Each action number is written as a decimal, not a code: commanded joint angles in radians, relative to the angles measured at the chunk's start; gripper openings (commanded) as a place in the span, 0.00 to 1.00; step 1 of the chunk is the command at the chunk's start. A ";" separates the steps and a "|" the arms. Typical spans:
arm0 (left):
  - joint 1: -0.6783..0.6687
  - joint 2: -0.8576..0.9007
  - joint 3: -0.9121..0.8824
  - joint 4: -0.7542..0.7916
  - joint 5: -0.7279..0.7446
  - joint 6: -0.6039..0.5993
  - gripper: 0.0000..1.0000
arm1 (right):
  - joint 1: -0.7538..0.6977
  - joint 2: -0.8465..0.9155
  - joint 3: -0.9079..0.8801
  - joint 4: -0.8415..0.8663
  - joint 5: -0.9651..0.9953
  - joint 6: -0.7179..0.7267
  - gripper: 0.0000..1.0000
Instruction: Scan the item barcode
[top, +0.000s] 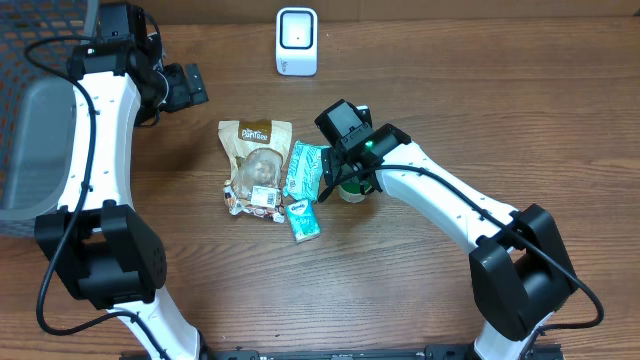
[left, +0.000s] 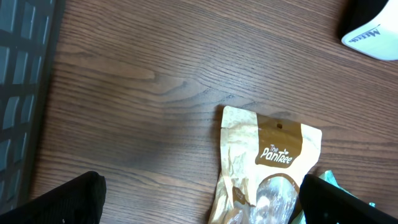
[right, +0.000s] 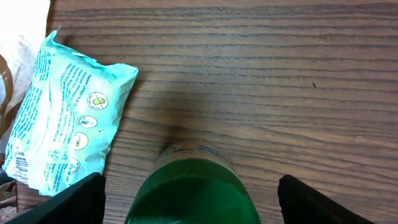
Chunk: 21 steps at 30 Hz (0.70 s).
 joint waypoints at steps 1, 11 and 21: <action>-0.008 -0.014 0.013 -0.002 0.011 0.016 1.00 | -0.006 -0.014 0.011 0.003 0.013 -0.006 0.85; -0.007 -0.014 0.013 -0.002 0.011 0.016 1.00 | -0.007 -0.014 0.011 0.002 0.014 -0.008 1.00; -0.007 -0.014 0.013 -0.002 0.011 0.016 1.00 | -0.006 -0.014 0.011 0.011 0.014 -0.118 1.00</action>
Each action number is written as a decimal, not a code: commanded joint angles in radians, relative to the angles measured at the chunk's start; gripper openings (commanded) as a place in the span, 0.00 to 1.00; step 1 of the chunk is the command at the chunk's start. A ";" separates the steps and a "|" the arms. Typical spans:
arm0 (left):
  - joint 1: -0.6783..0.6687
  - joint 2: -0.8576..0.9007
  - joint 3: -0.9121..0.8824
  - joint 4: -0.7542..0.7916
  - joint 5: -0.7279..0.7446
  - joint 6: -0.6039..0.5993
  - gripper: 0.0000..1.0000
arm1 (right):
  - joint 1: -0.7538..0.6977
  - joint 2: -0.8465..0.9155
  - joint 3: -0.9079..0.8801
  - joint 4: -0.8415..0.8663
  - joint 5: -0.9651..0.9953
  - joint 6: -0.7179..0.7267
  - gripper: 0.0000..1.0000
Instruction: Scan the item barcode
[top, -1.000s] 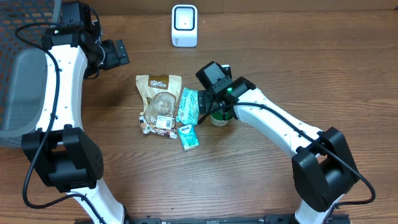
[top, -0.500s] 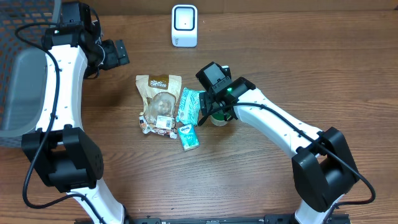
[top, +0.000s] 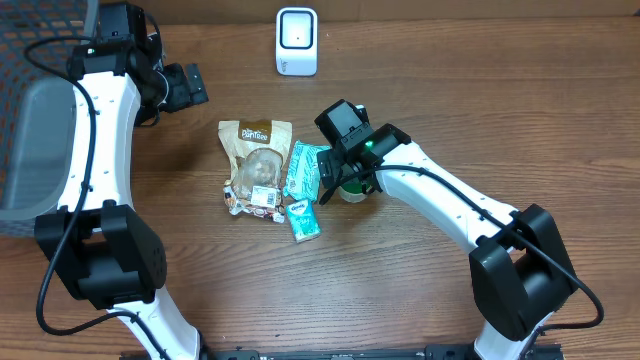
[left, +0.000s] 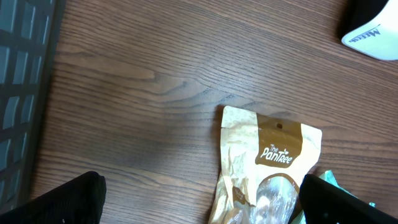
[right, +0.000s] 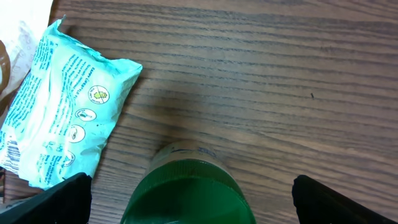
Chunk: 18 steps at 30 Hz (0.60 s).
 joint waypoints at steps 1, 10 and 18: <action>-0.007 -0.014 0.013 -0.002 0.011 0.016 1.00 | -0.006 -0.014 0.011 0.009 0.010 -0.055 1.00; -0.007 -0.014 0.013 -0.002 0.011 0.016 0.99 | -0.009 -0.014 0.011 0.008 -0.073 -0.156 1.00; -0.007 -0.014 0.013 -0.002 0.011 0.016 1.00 | -0.010 -0.014 0.007 -0.023 -0.073 -0.157 1.00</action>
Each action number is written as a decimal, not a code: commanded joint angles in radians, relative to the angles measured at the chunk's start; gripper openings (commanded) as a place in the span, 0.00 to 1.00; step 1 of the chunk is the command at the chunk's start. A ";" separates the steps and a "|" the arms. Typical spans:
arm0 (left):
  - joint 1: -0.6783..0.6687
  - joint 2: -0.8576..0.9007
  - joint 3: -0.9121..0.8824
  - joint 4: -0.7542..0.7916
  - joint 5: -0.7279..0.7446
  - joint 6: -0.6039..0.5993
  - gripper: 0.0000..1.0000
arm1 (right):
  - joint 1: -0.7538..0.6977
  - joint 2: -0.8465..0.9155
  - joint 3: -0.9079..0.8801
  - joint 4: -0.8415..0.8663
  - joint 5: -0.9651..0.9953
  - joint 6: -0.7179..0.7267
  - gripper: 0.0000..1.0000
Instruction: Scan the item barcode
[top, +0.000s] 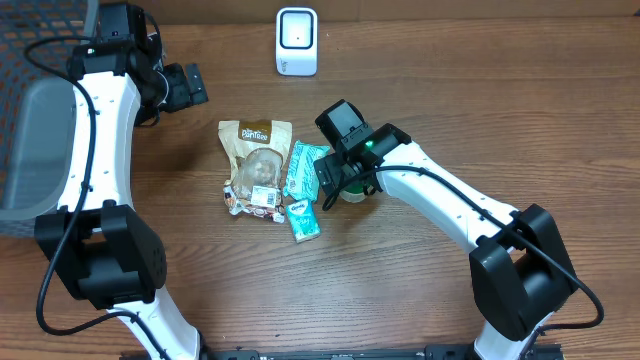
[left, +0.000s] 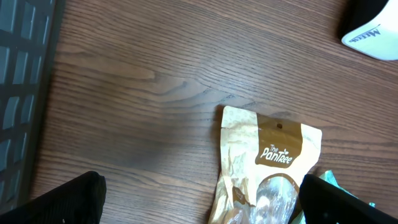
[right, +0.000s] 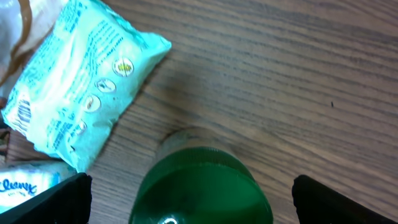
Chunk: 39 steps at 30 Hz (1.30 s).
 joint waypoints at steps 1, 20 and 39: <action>-0.007 -0.014 0.013 -0.002 0.011 0.016 1.00 | -0.008 -0.014 0.003 -0.005 -0.008 -0.013 1.00; -0.007 -0.014 0.013 -0.002 0.011 0.016 1.00 | -0.008 -0.014 -0.015 0.006 -0.031 -0.013 1.00; -0.009 -0.014 0.013 -0.002 0.011 0.016 1.00 | -0.008 -0.014 -0.056 0.061 -0.031 -0.013 1.00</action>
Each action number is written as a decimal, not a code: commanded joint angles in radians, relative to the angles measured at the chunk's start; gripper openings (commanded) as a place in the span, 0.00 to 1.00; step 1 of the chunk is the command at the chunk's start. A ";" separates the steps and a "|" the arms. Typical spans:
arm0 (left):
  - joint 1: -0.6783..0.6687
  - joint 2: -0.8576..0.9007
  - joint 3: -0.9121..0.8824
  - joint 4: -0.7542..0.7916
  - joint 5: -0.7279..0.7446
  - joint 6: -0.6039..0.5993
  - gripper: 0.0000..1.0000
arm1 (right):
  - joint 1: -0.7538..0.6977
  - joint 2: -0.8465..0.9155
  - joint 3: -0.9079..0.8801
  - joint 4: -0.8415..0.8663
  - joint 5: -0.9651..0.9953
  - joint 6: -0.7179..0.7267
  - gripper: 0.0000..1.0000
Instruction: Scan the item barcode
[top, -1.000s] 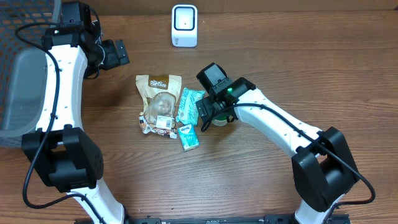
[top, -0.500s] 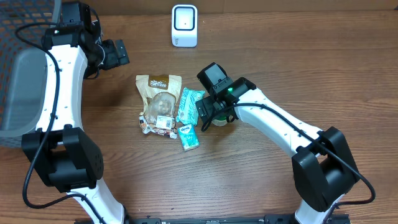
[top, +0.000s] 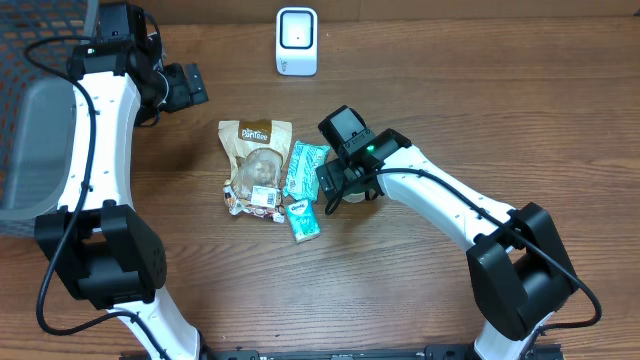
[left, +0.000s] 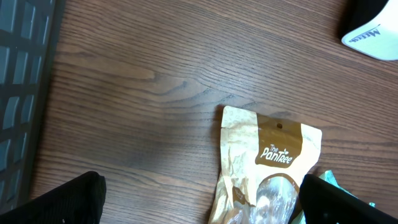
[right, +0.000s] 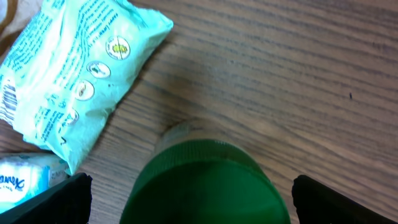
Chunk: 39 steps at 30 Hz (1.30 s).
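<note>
A green-capped bottle (right: 205, 180) stands upright on the table, right of a teal packet (right: 68, 74). My right gripper (right: 200, 208) is open just above it, with one finger (right: 62, 199) on each side of the cap. From overhead the bottle (top: 357, 193) is mostly hidden under that gripper (top: 340, 185). The white scanner (top: 297, 41) stands at the back, its corner (left: 373, 28) showing in the left wrist view. My left gripper (left: 199, 208) hangs open and holds nothing, above bare wood beside the brown Pantree pouch (left: 267, 168).
The brown pouch (top: 255, 160), the teal packet (top: 305, 168) and a small Kleenex pack (top: 303, 220) lie together at the table's middle. A grey mesh basket (top: 40, 140) fills the left edge, under my left arm.
My right gripper sits lower over the green cap, which looks larger and more centred between the fingers. The left arm and the items on the table have not moved.
My right gripper was open above the green cap beside the teal packet. Its fingers then stood slightly wider apart, after that the wrist view had turned a little, and now the gripper is closer around the cap. The left gripper stayed open throughout.
</note>
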 joint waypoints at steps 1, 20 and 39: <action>-0.009 -0.014 0.013 -0.002 0.011 0.016 1.00 | -0.004 -0.014 -0.007 0.032 -0.005 -0.006 1.00; -0.009 -0.014 0.013 -0.002 0.011 0.016 1.00 | -0.019 -0.014 -0.011 0.037 0.026 -0.006 0.86; -0.009 -0.014 0.013 -0.002 0.011 0.016 1.00 | -0.036 -0.014 -0.011 -0.088 0.018 0.301 0.63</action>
